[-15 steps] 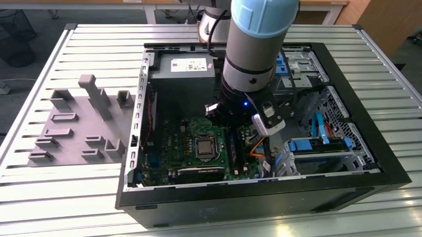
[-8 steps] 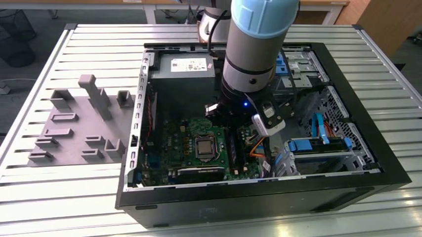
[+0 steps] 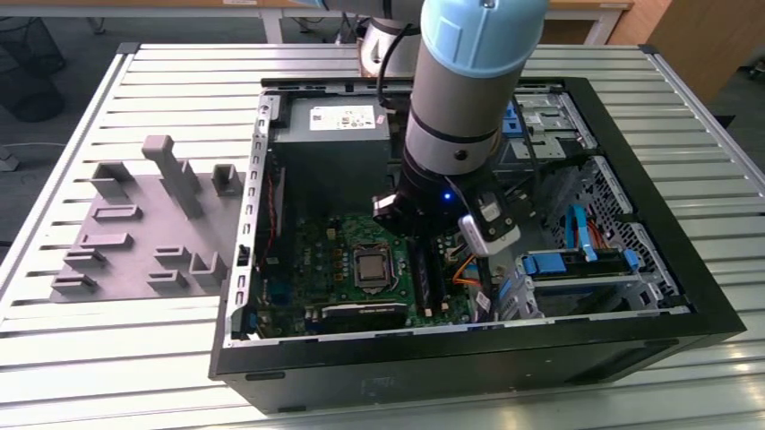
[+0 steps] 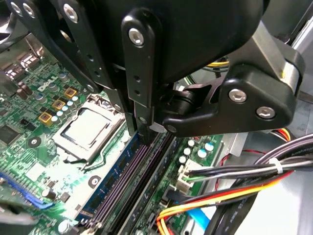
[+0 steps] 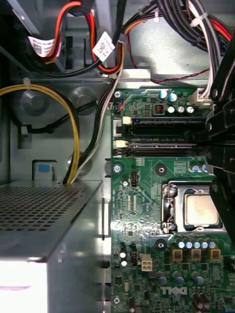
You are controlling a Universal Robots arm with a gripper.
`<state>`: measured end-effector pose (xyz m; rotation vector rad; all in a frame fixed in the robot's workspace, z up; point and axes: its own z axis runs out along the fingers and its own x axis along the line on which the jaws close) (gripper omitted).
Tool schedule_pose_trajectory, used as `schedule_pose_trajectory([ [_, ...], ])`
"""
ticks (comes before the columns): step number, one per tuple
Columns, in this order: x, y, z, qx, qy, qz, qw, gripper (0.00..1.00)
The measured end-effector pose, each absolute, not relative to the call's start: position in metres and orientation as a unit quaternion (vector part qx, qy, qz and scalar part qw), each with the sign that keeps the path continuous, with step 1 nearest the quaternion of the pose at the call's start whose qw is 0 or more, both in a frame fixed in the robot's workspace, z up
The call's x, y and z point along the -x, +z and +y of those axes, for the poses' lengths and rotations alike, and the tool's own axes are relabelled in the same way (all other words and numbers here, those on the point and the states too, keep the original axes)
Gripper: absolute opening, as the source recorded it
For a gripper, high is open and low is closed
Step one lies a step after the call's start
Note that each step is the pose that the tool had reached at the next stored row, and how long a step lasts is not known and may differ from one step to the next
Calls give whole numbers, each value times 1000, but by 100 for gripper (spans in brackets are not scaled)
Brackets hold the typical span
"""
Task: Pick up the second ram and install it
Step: 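Insert the second ram into the second slot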
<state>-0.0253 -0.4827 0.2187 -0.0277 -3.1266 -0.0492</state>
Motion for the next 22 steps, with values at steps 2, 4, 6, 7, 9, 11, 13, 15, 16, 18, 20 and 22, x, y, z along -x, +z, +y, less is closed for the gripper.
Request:
schedule_pose_trajectory([
  [2, 25, 219, -483, 9, -16, -1000, 7, 14],
  [4, 25, 218, -483, 9, -16, -1000, 7, 14],
  [6, 24, 218, -483, 9, -16, -1000, 7, 14],
  [7, 23, 218, -483, 9, -16, -1000, 7, 14],
  [9, 23, 217, -483, 9, -16, -1000, 7, 14],
  [11, 23, 216, -483, 9, -16, -1000, 7, 14],
  [13, 23, 215, -483, 9, -16, -1000, 7, 14],
  [15, 23, 215, -483, 9, -16, -1000, 7, 14],
  [16, 23, 214, -483, 9, -16, -1000, 7, 14],
  [18, 23, 214, -483, 9, -16, -1000, 7, 14],
  [20, 23, 214, -483, 9, -16, -1000, 7, 14],
  [22, 23, 214, -483, 9, -16, -1000, 7, 14],
])
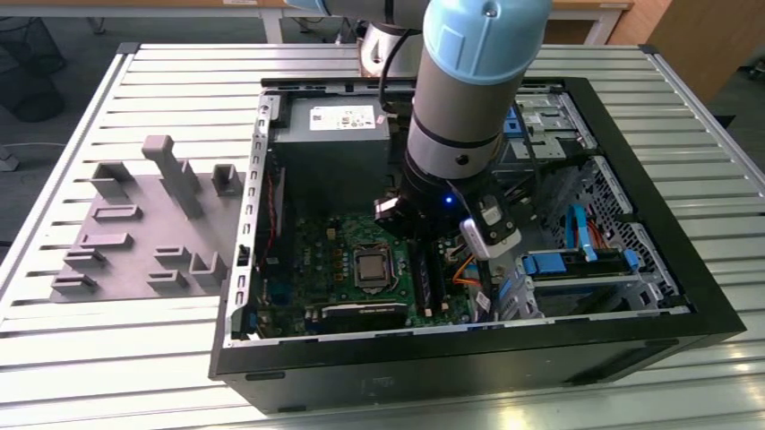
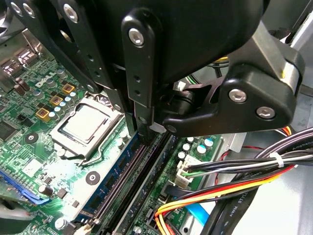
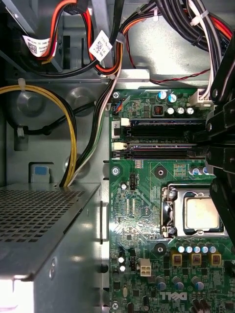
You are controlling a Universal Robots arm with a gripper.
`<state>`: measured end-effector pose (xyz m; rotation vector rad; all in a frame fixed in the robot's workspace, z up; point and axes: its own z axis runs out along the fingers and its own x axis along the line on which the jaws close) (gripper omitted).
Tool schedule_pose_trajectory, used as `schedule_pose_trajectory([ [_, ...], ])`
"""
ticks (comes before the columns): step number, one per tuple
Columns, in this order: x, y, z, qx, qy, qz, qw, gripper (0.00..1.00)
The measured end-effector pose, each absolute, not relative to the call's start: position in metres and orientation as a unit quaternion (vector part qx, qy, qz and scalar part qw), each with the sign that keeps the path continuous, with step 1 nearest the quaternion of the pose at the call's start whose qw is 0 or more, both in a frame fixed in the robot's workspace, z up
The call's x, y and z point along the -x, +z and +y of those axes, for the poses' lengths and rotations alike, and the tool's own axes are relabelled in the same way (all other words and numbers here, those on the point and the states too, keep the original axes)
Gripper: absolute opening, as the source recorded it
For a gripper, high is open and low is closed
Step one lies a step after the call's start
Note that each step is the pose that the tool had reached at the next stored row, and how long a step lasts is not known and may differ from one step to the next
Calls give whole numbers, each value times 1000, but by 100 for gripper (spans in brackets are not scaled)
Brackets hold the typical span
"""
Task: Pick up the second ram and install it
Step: 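Insert the second ram into the second slot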
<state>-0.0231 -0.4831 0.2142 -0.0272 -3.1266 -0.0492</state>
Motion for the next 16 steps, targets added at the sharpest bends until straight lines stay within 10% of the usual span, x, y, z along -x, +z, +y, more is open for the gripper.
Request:
schedule_pose_trajectory([
  [16, 23, 207, -483, 8, -16, -1000, 9, 14],
])
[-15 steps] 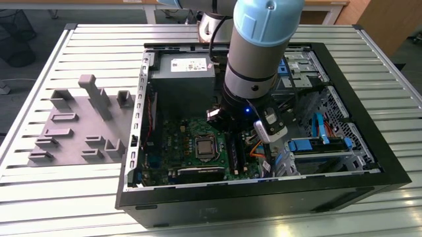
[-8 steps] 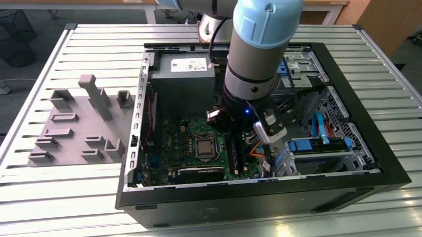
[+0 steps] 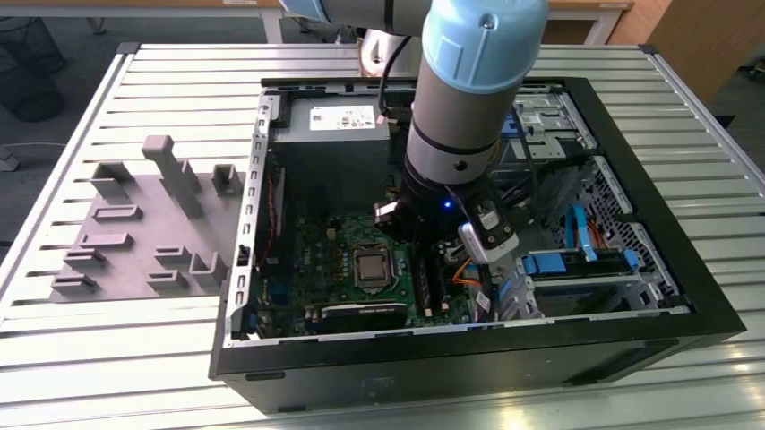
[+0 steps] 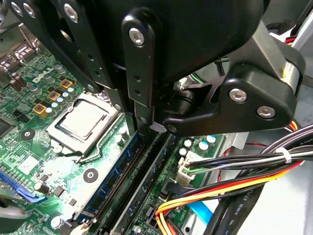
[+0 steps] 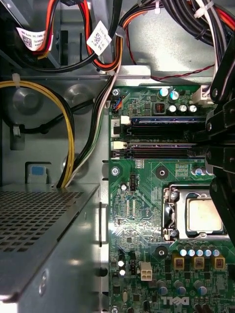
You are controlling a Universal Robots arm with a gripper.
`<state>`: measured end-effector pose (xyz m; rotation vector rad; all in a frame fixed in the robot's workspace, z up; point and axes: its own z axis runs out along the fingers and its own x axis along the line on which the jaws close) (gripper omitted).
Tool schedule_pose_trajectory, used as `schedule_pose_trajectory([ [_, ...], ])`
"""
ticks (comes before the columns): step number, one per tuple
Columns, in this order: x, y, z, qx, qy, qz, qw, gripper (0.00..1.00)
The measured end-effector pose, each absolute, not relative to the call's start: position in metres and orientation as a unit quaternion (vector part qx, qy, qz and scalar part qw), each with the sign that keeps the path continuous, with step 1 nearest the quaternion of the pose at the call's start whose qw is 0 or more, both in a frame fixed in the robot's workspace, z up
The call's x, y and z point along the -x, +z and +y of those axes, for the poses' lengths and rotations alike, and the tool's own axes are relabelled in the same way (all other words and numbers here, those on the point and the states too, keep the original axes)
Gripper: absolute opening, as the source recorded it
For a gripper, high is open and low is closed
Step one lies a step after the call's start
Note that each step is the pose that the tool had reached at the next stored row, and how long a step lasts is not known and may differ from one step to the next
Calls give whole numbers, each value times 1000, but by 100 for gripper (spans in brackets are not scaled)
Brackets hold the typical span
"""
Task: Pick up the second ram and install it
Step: 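Insert the second ram into the second slot, then press down the second ram until it locks into place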
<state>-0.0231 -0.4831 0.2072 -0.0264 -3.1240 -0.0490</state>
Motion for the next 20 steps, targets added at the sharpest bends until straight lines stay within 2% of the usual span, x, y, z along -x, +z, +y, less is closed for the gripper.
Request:
schedule_pose_trajectory([
  [5, 23, 207, -483, 8, -16, -1000, 9, 15],
  [6, 23, 207, -483, 8, -16, -1000, 9, 20],
  [7, 23, 207, -483, 8, -16, -1000, 9, 20],
  [8, 23, 207, -483, 8, -16, -1000, 9, 27],
  [17, 23, 226, -483, 9, -16, -1000, 11, 27],
  [18, 23, 227, -483, 9, -16, -1000, 11, 26],
  [19, 23, 227, -483, 9, -16, -1000, 11, 20],
  [20, 23, 227, -483, 9, -16, -1000, 11, 20],
])
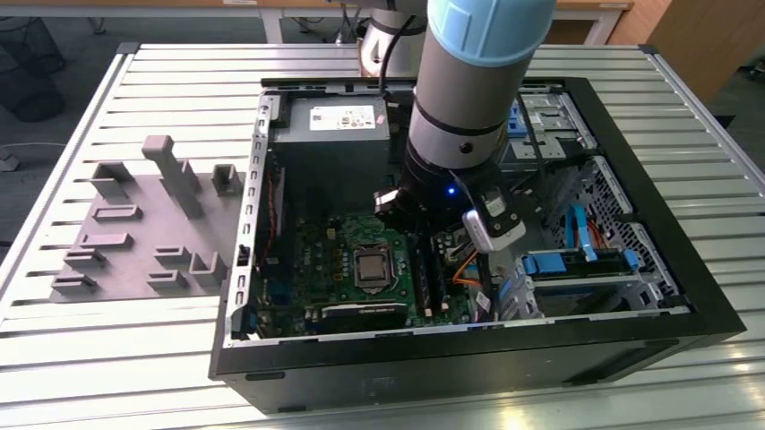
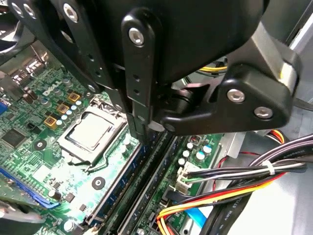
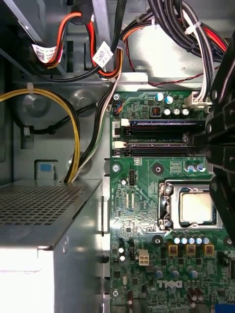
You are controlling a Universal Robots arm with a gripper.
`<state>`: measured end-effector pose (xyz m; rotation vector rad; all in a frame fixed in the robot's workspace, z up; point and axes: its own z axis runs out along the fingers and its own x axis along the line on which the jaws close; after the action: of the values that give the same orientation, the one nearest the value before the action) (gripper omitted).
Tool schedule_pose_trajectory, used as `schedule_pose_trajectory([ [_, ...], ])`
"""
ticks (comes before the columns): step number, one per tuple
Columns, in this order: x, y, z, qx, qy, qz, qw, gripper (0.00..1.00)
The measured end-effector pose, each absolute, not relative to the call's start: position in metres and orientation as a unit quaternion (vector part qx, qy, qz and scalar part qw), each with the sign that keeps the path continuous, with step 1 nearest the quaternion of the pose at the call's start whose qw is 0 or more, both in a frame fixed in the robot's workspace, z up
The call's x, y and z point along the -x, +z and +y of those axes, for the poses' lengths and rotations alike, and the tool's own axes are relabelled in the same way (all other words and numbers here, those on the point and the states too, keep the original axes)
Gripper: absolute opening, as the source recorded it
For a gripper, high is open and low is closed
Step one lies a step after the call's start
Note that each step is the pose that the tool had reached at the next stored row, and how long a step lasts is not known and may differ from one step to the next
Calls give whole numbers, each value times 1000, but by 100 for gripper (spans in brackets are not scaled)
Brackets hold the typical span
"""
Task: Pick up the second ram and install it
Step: 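Press down the second ram until it locks into place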
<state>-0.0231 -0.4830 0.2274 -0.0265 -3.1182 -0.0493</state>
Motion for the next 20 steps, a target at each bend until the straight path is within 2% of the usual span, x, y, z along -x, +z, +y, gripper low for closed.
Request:
schedule_pose_trajectory([
  [1, 23, 227, -483, 9, -16, -1000, 11, 13],
  [3, 23, 228, -483, 9, -16, -1000, 12, 11],
  [20, 23, 216, -483, 8, -17, -1000, 12, 11],
])
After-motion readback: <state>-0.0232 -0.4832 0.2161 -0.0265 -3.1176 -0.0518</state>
